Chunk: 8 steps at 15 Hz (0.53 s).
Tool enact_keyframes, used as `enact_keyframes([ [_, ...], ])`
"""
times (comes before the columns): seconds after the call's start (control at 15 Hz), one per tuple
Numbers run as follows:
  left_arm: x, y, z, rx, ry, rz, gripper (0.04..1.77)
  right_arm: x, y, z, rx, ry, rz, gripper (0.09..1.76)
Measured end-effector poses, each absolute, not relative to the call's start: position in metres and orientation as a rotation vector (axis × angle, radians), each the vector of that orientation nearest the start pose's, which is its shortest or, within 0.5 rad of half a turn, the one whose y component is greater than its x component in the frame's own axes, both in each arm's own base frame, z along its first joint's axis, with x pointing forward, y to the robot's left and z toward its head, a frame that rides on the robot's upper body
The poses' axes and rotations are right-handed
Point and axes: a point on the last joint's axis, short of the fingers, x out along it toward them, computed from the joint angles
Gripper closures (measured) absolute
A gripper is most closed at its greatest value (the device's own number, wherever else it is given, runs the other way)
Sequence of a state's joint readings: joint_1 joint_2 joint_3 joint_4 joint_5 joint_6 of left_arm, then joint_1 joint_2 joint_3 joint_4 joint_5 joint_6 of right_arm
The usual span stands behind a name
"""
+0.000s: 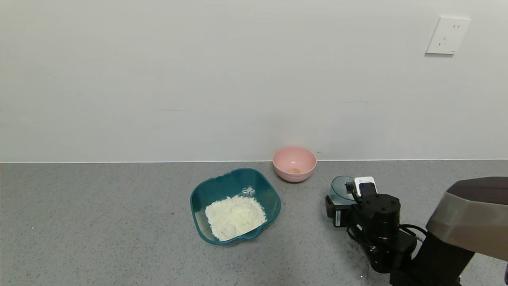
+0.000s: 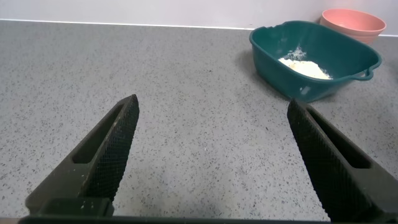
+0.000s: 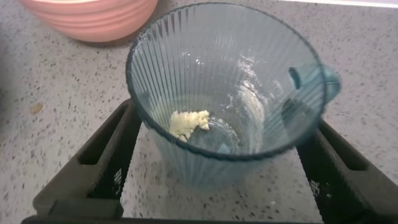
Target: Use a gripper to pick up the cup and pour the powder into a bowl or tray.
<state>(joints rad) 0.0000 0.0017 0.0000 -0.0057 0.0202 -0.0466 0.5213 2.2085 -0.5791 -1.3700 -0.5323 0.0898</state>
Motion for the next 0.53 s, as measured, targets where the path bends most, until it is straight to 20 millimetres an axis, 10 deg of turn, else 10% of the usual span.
enact_keyframes([
  [0.53,-0.023,0.000,0.076,-0.047,-0.005,0.021,0.09,0.256,0.142,0.079,-0.114,0.299,0.054,0.16],
])
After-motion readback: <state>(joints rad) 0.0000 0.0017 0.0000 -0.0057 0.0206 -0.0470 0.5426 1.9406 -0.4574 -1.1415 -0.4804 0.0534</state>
